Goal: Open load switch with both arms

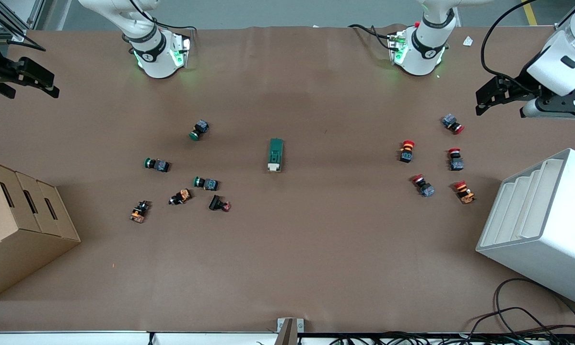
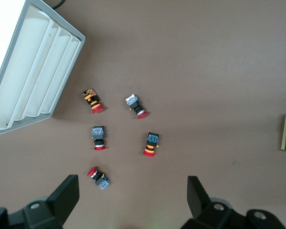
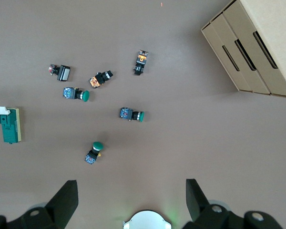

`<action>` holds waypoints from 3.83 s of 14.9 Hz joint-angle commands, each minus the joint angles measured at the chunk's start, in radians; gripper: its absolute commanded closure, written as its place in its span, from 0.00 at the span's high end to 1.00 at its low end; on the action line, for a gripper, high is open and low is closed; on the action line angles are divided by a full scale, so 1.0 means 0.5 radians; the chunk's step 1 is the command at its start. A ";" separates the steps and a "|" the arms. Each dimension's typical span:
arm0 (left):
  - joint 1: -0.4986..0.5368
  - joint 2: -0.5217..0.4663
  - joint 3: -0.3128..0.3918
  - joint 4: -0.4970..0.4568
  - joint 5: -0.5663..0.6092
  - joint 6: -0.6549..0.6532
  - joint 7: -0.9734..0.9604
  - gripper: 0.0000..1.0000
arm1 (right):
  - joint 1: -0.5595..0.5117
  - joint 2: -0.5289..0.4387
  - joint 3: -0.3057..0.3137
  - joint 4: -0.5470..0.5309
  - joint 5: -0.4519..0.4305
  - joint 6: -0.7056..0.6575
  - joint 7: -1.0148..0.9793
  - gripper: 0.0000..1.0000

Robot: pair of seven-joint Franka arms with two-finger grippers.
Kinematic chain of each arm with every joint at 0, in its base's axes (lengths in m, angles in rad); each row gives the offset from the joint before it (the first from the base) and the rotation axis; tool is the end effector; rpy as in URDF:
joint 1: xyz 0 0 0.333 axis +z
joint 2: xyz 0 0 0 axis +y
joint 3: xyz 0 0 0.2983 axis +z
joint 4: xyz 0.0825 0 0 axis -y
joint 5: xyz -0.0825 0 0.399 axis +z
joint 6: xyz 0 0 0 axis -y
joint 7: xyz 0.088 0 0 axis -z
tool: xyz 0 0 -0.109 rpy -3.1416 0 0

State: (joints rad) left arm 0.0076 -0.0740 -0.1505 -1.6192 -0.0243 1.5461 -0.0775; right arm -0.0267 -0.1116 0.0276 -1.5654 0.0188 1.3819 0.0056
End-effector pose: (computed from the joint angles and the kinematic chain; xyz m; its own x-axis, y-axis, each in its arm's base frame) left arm 0.5390 -0.0833 0.6199 0.9978 -0.0656 -0.0010 -0.0655 -0.9978 0.0132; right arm 0.5154 0.0037 0.6521 0.9974 -0.0016 -0.0719 -0.0027 -0.9999 -0.0152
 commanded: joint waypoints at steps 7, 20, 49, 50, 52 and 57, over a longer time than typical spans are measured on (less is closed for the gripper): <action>-0.049 0.175 -0.055 0.268 0.006 -0.070 0.026 1.00 | -0.020 -0.050 0.021 -0.023 -0.013 0.025 -0.020 1.00; -0.296 0.414 -0.779 0.226 0.134 0.273 -1.163 1.00 | -0.082 0.428 0.015 0.054 -0.031 0.157 -0.027 1.00; -1.660 1.755 -0.785 -0.360 3.257 0.795 -4.735 1.00 | 1.148 1.711 0.028 0.489 0.462 0.816 3.673 1.00; -1.660 1.771 -0.779 -0.388 3.346 0.795 -4.817 1.00 | 1.182 1.735 0.028 0.486 0.471 0.844 3.722 1.00; -1.647 1.820 -0.773 -0.415 3.527 0.795 -4.910 1.00 | 1.234 1.800 0.028 0.486 0.475 0.896 3.817 1.00; -1.598 1.872 -0.724 -0.474 3.849 0.795 -4.953 1.00 | 1.360 1.920 0.028 0.480 0.472 1.004 3.986 1.00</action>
State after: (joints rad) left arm -0.8000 0.8672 -0.5282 -1.8345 1.8505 1.9400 -2.5490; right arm 0.6338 0.8247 0.0484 -1.3451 0.2366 1.8824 1.9610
